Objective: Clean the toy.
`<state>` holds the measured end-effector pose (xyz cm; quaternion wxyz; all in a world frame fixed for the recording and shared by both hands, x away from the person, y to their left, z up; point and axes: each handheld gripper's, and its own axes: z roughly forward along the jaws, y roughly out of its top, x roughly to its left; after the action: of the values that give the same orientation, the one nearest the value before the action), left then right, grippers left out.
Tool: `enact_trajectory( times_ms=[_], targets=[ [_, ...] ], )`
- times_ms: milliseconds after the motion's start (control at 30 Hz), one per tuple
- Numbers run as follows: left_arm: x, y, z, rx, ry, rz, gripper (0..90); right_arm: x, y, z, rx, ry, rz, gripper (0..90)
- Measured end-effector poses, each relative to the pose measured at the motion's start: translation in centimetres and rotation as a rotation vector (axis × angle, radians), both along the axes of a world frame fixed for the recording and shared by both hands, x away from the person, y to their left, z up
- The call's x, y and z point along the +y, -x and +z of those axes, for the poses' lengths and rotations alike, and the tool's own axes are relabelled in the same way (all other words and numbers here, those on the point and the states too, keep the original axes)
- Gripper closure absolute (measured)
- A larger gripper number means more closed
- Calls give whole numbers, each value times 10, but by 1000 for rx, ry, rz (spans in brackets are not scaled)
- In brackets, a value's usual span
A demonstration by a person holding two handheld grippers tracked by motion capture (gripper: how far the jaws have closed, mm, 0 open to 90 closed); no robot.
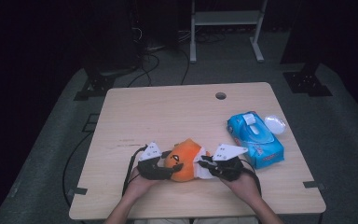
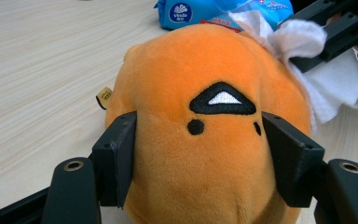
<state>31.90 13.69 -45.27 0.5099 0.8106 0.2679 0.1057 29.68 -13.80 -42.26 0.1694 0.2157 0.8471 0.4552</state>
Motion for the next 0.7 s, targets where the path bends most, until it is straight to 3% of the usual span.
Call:
enact_trajectory(
  times_ms=[33,167,233,267,300,367,433,500,533,633,700],
  targets=[
    [0,0,0,1,3,1,335,2,0,0,-12,19,-4,789],
    [-8,4,2,-23,-17,-6,334,-17,-14,-6,48,-23,-86,789],
    [-12,6,3,-42,-39,-11,330,-20,-15,-8,69,-50,-88,789],
    [-11,6,4,-45,-42,-10,310,-16,-12,-9,52,-30,-81,789],
    [-11,7,5,-45,-41,3,276,-14,-11,-10,43,-19,-83,789],
    [-9,9,8,-28,-21,49,113,-13,-12,-10,56,-26,-89,789],
    [-7,14,12,-34,-32,43,33,-17,-18,-12,87,-37,-117,789],
    [-8,18,10,-38,-94,3,73,-23,-23,-15,113,-49,-147,789],
    [-8,18,8,-39,-105,-12,152,-25,-23,-17,126,-68,-150,789],
    [-9,16,9,-49,-111,-8,279,-13,-12,-9,70,-61,-110,789],
    [-10,14,11,-59,-106,-4,329,-2,-2,-4,44,-91,-38,789]
  ],
)
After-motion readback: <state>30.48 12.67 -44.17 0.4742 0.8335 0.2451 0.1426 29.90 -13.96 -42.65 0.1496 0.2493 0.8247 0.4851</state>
